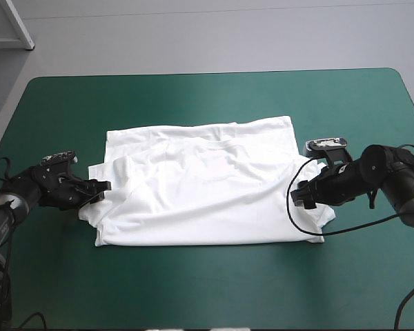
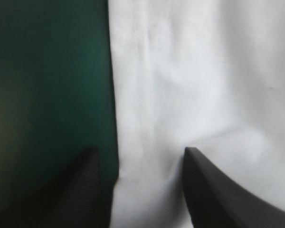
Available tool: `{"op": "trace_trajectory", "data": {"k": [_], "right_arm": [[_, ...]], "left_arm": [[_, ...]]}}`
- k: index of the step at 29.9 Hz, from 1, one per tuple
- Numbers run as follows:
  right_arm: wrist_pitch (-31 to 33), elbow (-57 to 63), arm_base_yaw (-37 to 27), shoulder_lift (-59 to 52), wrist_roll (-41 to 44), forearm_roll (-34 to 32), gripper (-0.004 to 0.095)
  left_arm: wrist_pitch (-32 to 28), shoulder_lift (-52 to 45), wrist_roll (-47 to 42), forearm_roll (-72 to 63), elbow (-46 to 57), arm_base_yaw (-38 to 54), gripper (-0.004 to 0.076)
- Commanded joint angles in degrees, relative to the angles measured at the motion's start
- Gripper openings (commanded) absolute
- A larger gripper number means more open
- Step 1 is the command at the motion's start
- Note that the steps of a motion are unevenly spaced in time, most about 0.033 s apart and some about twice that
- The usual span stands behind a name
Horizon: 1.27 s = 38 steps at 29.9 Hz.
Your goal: Fold the cloth
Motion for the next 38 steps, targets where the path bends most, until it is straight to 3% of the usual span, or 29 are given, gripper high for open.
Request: {"op": "trace_trajectory", "data": {"k": [1, 10, 18, 25, 38], "right_arm": [[-1.76, -1.84, -0.05, -2.51, -0.81, 0.82, 0.0637], [-1.87, -1.84, -0.05, -2.87, -0.81, 0.82, 0.0626], [-1.64, -1.84, -0.05, -3.34, -0.81, 0.82, 0.0602], [-1.64, -2.49, -0.05, -3.34, -0.81, 0.73, 0.059], [-0.1, -5.29, -0.05, -3.34, -0.81, 0.73, 0.058]], "left_arm": [[-0.31, -1.77, -0.04, -1.51, 0.24, -0.27, 0.0308], [-0.85, -2.53, -0.04, -1.77, 0.79, -0.16, 0.002], [-6.82, -10.01, -3.53, -2.74, 0.79, -0.16, 0.0019], [-6.39, -14.33, 0.24, -9.1, 0.79, -1.42, 0.0019], [-10.37, -11.26, 2.92, -8.83, 0.79, -20.4, 0.0019]]}}
